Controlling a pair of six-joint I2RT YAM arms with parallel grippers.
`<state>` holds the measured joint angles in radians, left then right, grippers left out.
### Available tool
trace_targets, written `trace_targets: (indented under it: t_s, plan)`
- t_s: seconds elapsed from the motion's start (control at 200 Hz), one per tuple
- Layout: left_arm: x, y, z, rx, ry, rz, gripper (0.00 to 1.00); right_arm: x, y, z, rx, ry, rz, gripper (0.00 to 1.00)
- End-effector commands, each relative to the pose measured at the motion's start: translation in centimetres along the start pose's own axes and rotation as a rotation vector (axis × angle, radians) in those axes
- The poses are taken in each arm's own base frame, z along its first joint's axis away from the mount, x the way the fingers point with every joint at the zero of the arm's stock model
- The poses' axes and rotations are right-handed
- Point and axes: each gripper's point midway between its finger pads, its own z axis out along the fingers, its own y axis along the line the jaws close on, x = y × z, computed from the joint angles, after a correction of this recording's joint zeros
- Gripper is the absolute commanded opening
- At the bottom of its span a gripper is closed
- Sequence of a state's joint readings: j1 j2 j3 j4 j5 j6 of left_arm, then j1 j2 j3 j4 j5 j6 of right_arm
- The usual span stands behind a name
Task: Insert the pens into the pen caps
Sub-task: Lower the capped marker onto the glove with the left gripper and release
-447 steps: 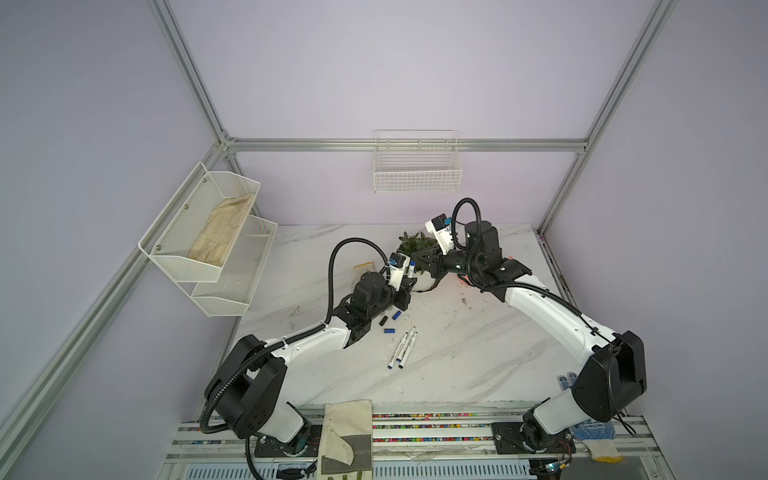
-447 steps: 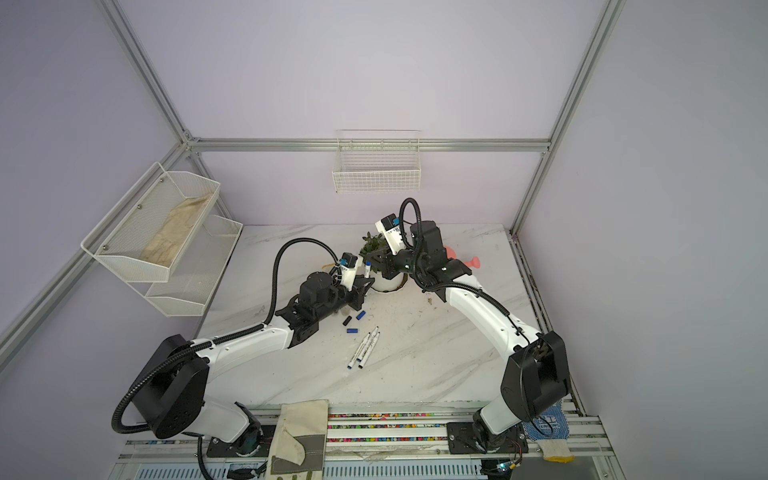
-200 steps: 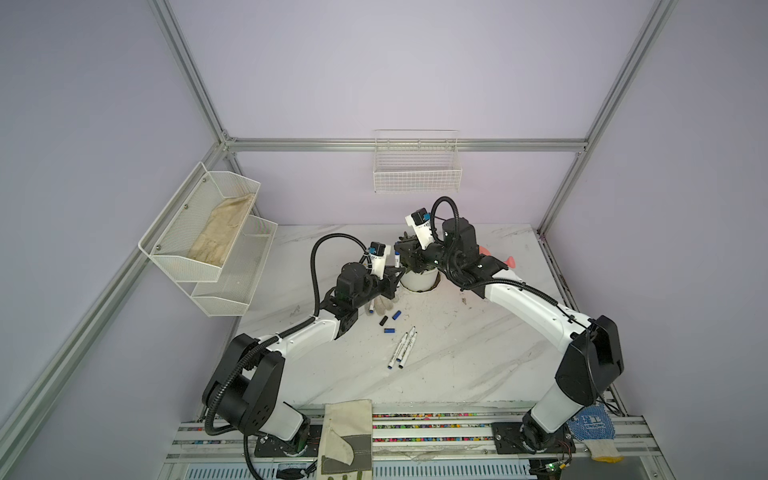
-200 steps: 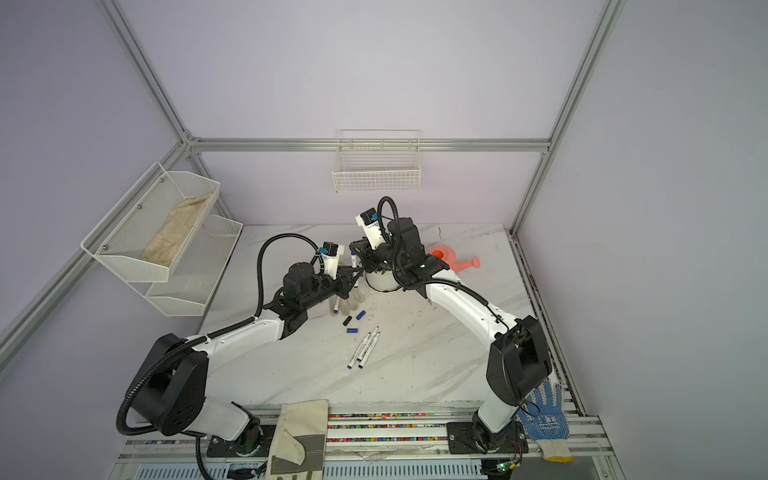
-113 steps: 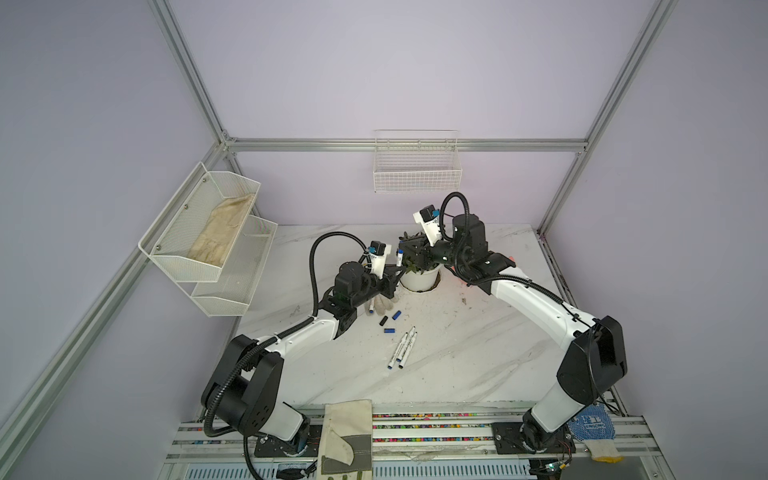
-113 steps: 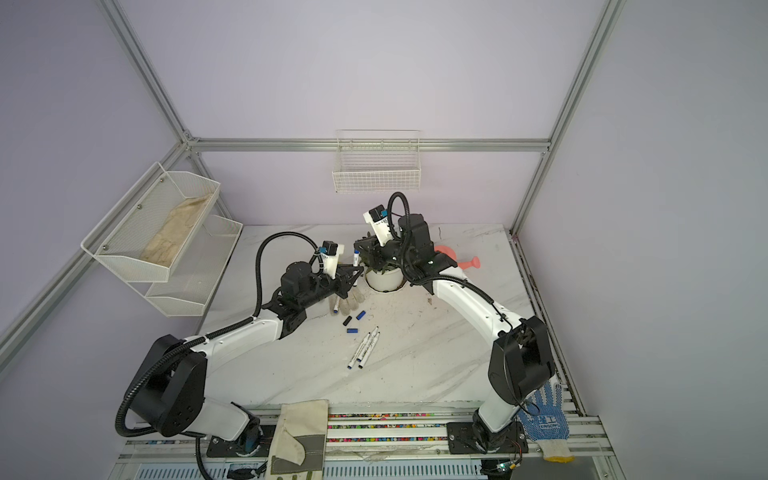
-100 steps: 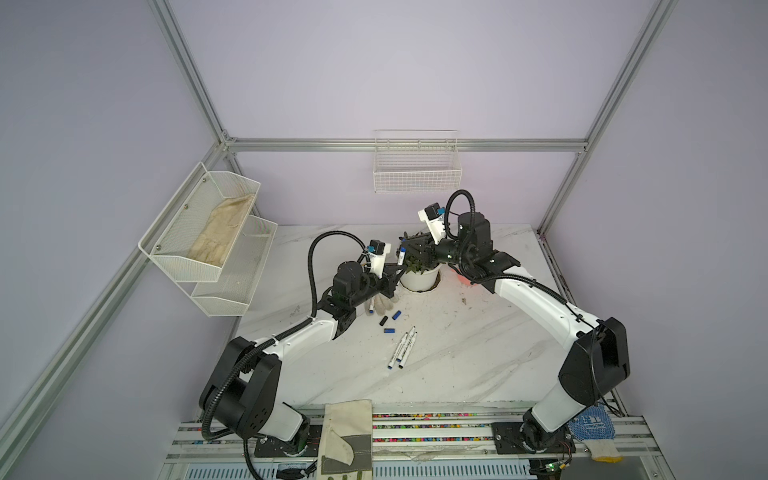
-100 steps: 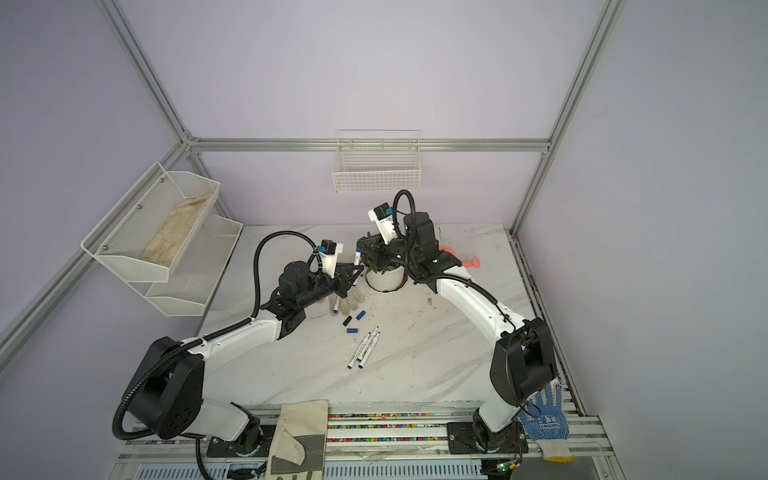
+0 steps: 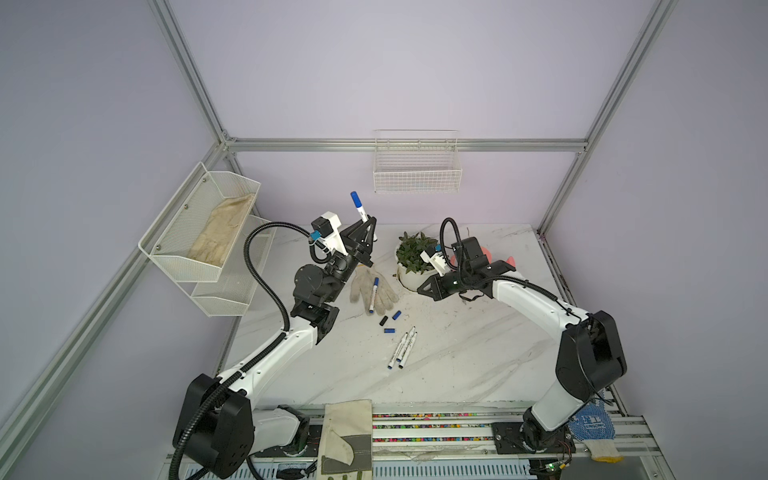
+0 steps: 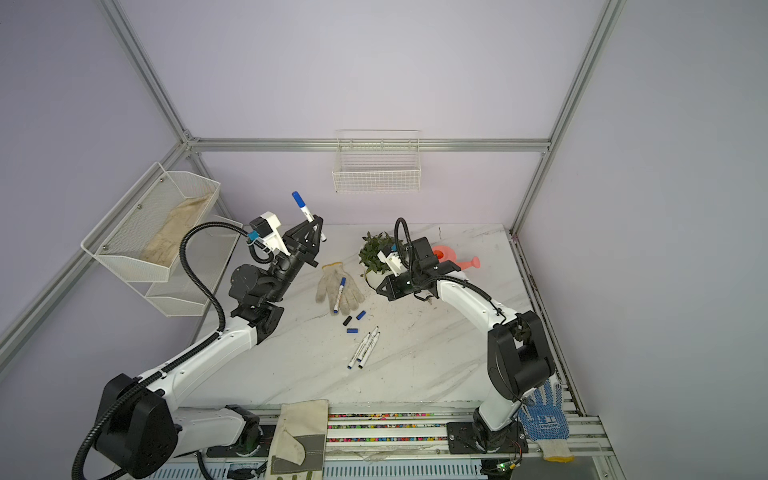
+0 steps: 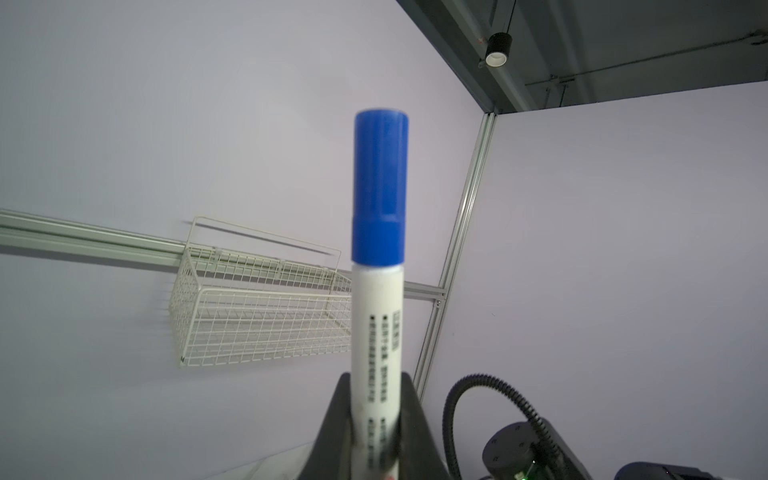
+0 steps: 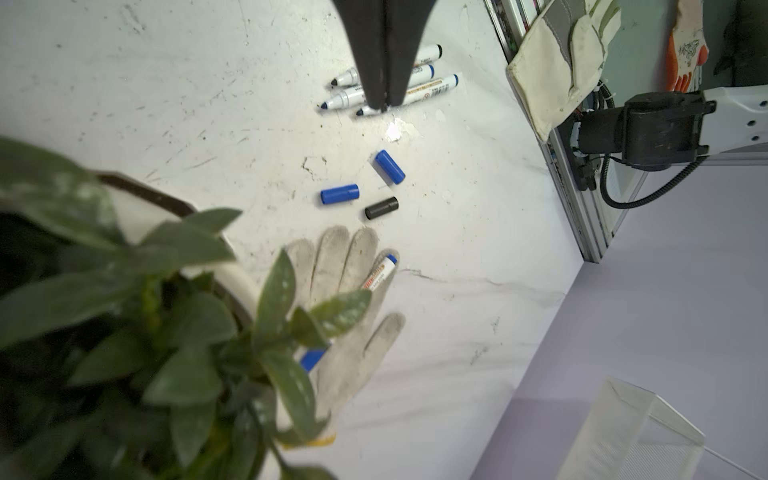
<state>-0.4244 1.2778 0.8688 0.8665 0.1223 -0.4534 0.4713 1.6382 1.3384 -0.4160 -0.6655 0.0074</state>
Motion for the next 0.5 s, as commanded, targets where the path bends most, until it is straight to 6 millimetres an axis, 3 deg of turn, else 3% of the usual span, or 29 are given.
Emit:
trace_targets:
  t_s: [0.0,0.07,0.17,0.245,0.37,0.39,0.495]
  plan:
    - [2.9,2.5,-1.4,-0.109,0.051,-0.071,0.0,-4.4,2.8,-3.3,-0.015,-0.147,-0.106,0.0]
    - [5.4,4.3,-2.2,-0.2,0.145,-0.083,0.0,-6.1,2.6,-4.6,0.039,-0.226,-0.107,0.0]
    - [9.3,7.2,-3.5,-0.33,0.334,-0.051,0.0,-8.1,1.7,-6.6,0.128,-0.328,-0.109,0.15]
    - [11.8,9.5,-4.6,-0.411,0.463,-0.045,0.0,-8.8,0.8,-7.4,0.184,-0.368,-0.102,0.17]
    - [15.6,13.2,-6.0,-0.506,0.649,-0.062,0.0,-8.6,-0.5,-6.6,0.21,-0.354,-0.05,0.17]
    - [17.1,14.1,-6.4,-0.525,0.693,-0.069,0.0,-8.5,-0.6,-6.4,0.21,-0.349,-0.04,0.17]
    - [20.1,15.7,-6.7,-0.542,0.811,-0.084,0.01,-8.0,-1.0,-5.6,0.2,-0.329,-0.021,0.16]
